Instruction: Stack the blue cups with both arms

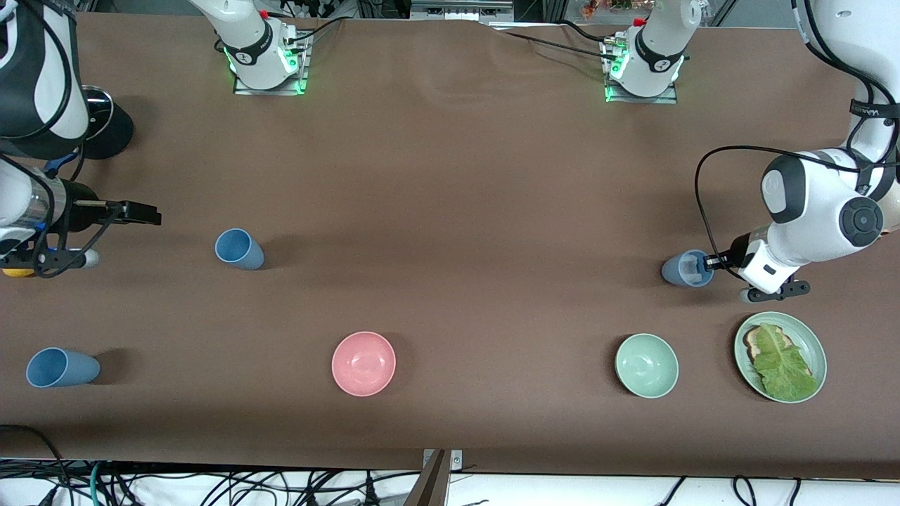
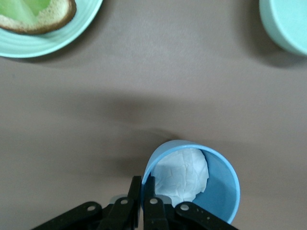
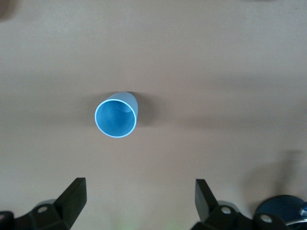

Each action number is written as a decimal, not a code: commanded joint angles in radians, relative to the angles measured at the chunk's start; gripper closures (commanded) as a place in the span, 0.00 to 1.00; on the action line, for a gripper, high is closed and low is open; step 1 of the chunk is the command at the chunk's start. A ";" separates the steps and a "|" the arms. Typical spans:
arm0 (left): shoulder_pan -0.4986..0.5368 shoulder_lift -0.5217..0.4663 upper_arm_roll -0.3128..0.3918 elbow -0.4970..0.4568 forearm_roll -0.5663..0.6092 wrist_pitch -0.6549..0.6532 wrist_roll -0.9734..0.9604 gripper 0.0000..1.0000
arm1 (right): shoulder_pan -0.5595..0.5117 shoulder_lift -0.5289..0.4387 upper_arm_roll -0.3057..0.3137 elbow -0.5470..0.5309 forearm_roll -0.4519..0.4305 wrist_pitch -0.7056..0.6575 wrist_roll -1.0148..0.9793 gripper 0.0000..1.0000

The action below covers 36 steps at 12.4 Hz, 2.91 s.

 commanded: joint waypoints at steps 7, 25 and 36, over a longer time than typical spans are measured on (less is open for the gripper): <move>-0.327 0.003 -0.001 0.152 -0.077 -0.101 -0.346 1.00 | -0.006 -0.007 0.054 -0.396 0.011 0.549 -0.017 0.00; -0.661 0.224 0.010 0.398 -0.183 -0.010 -0.819 0.00 | -0.008 0.032 0.059 -0.537 0.013 0.750 0.000 0.65; -0.201 0.172 0.058 0.551 0.069 -0.409 -0.292 0.00 | 0.044 0.053 0.095 -0.263 0.030 0.461 0.098 1.00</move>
